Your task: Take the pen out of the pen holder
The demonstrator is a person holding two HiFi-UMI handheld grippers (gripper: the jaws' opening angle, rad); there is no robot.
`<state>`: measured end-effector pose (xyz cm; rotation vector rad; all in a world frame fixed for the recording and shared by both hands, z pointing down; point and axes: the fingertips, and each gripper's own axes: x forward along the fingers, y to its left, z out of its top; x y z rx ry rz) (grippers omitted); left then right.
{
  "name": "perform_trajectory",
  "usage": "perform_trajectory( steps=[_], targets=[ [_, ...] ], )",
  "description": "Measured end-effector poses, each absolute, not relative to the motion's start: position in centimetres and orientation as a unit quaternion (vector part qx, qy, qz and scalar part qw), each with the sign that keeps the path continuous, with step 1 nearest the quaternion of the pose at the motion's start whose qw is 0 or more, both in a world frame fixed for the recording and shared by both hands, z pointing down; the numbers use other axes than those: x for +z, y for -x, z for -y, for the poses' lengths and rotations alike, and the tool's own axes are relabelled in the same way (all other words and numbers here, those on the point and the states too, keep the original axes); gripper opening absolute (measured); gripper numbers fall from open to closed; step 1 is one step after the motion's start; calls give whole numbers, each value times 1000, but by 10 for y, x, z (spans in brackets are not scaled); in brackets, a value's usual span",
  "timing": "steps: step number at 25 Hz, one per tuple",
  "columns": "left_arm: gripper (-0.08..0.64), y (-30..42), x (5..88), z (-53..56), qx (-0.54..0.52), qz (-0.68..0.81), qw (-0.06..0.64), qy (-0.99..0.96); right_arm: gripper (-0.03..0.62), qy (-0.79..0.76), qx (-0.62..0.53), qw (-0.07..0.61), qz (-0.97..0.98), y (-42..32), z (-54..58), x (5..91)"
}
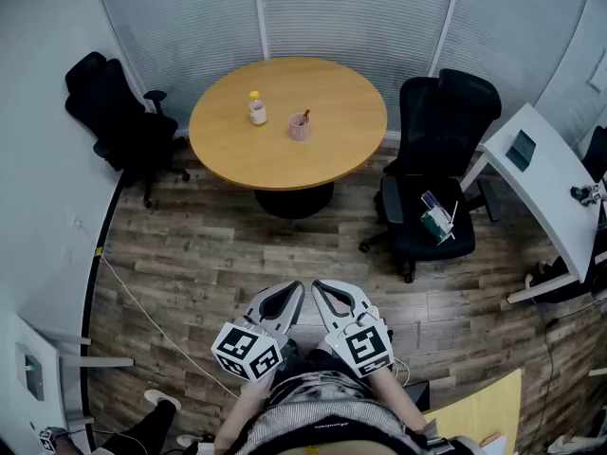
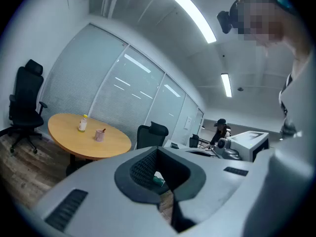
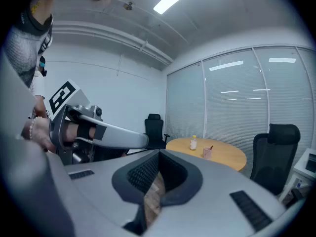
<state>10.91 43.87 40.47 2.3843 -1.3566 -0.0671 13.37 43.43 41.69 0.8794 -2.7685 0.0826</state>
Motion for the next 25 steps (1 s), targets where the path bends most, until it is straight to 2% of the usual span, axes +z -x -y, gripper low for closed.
perform_trajectory(
  steps=[15, 25],
  targets=[
    [3, -119, 415, -434, -26, 485, 214, -847, 23, -275, 37, 100, 955, -139, -430, 423],
    [3, -97, 423, -384, -27, 469, 216, -856, 23, -292, 47, 102, 950, -117, -382, 427]
  ],
)
